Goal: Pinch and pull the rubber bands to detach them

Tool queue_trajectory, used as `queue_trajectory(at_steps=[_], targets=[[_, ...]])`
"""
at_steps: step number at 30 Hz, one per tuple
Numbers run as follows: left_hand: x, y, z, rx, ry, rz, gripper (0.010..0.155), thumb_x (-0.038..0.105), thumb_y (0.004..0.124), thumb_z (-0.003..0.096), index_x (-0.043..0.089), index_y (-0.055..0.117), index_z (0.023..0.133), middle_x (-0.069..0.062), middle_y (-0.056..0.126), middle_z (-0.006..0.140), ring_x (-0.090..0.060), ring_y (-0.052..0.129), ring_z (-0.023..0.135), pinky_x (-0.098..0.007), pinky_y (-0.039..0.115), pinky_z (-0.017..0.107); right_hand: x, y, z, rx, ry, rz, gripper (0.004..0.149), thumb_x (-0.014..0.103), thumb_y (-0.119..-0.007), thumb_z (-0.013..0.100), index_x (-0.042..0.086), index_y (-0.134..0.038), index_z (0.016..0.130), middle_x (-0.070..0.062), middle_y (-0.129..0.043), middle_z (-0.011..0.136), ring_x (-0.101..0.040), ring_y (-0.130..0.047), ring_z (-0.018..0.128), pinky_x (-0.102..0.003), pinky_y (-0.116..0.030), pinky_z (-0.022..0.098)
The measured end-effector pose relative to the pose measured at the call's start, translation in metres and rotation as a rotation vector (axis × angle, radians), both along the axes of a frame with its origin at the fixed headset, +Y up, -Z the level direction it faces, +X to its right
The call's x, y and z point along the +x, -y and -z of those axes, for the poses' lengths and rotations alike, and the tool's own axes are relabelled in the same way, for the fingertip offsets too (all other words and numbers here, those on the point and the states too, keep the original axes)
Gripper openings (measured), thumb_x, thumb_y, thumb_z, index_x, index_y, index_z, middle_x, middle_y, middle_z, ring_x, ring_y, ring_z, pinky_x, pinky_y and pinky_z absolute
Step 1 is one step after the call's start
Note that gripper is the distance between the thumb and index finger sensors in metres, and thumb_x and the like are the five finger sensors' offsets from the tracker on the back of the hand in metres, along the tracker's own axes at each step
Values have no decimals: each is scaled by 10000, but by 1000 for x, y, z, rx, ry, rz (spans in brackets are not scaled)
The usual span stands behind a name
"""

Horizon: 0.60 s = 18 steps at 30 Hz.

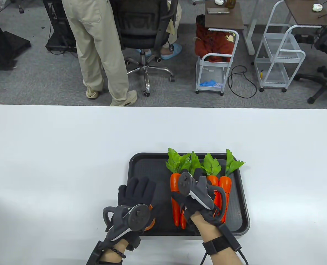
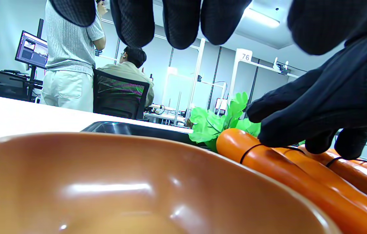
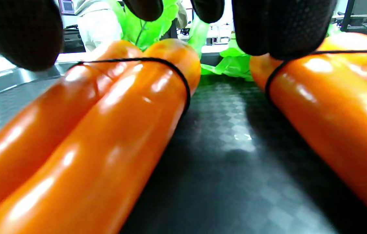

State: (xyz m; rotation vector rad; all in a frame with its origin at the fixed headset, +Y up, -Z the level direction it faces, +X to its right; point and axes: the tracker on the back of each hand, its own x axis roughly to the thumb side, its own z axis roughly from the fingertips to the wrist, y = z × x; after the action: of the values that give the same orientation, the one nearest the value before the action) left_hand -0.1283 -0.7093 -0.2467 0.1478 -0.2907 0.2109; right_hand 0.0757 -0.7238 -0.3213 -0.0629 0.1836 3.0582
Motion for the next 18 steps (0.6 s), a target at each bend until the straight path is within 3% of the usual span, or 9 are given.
queue_trajectory(at_steps=[18], targets=[[-1,0,1,-1,-7,0,755,674,649,475,296,559,1122,-86,564,1276,-482,613,1123,-732,522,739,-22,22,12,-85,14,-28,945,693,-833,420,200,-412,1107,-294,-396,1102,-543,-900,673,-489,-855,419]])
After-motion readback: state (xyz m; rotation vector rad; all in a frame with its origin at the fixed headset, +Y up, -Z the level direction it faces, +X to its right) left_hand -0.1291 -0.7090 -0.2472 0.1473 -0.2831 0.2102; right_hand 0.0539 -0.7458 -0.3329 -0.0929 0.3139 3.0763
